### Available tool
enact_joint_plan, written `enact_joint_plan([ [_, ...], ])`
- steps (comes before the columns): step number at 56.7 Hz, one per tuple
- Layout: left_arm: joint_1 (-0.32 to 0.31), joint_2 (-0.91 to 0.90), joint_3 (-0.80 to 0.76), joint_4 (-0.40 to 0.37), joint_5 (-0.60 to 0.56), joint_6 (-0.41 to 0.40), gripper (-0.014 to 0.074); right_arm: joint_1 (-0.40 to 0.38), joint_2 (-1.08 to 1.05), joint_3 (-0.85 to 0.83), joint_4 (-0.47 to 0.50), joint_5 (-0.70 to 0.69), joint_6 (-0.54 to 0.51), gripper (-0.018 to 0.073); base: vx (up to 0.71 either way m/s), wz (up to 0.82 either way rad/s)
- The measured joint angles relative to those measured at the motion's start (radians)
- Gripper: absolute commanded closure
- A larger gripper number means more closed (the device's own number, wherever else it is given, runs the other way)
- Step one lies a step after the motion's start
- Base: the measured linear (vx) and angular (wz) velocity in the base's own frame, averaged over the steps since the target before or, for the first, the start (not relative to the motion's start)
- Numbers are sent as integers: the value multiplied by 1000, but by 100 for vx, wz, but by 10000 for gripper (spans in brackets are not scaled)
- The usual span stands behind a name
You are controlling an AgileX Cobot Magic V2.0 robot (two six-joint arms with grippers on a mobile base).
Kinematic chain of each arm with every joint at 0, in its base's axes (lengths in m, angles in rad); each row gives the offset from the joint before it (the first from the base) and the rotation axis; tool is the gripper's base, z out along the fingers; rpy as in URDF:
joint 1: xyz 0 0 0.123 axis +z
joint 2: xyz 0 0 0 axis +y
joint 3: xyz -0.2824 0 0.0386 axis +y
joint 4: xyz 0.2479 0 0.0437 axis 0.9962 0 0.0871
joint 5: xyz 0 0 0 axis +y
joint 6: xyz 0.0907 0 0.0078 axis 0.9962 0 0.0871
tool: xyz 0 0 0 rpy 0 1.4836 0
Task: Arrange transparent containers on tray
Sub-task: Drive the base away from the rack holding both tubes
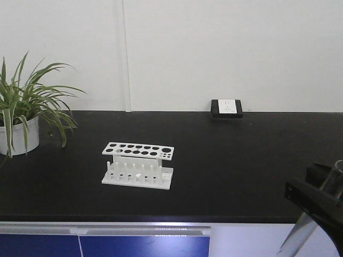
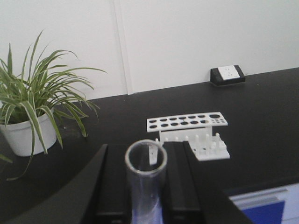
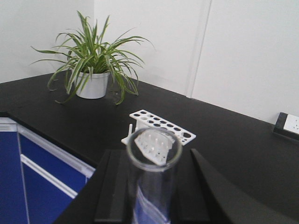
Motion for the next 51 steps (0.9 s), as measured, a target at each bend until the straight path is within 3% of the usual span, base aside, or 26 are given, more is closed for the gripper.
enact_joint_plan([
  [51, 0, 0, 0, 0, 0, 0, 451, 0, 0, 0, 0, 2, 0, 571, -37, 5],
])
